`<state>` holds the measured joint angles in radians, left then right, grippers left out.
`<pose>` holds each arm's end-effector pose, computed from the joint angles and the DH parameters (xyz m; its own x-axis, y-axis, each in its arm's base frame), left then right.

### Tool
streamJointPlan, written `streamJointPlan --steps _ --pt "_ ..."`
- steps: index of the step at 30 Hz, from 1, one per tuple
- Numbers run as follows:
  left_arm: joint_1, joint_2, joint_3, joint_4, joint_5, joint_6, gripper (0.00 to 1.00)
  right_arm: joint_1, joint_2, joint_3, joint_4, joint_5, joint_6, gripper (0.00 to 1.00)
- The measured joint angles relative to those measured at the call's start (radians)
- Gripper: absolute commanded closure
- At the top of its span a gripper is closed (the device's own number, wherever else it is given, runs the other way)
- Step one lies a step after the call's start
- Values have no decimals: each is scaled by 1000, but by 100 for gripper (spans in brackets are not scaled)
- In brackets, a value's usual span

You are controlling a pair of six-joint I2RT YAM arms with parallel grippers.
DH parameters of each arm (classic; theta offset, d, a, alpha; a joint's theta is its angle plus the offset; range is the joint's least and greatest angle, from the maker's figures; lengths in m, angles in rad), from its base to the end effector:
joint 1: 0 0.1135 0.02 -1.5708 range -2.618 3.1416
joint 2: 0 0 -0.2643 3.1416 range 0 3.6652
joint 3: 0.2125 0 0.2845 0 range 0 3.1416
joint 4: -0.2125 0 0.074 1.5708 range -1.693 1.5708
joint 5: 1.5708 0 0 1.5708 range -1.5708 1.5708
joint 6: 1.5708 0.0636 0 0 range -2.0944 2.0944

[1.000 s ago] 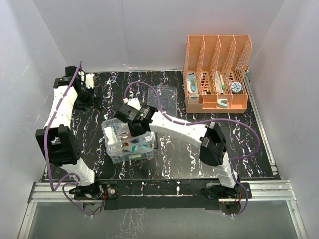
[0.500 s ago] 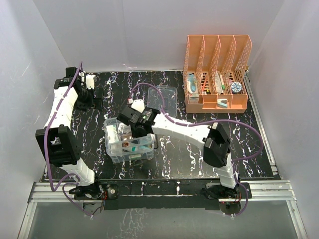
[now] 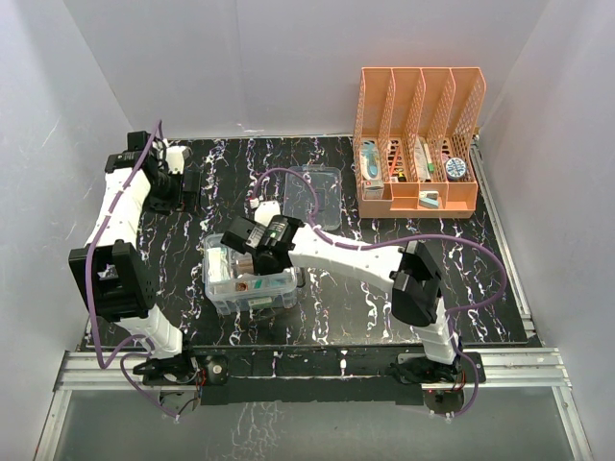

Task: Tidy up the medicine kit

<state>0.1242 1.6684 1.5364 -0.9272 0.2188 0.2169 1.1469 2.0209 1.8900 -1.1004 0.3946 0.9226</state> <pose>0.3946 0.0354 0.2808 -0.8483 0.1058 -0.5188 0.1711 0.9820 -0.0795 0.2126 0.4117 0.2495 -0.8630 -0.1232 -0.4900 -0.1670 0.9848 0.0466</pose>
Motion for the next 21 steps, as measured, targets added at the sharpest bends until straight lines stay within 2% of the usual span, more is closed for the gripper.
streamJointPlan --steps 21 --pt "4 -9 -67 23 39 27 1 14 3 0 -39 29 105 100"
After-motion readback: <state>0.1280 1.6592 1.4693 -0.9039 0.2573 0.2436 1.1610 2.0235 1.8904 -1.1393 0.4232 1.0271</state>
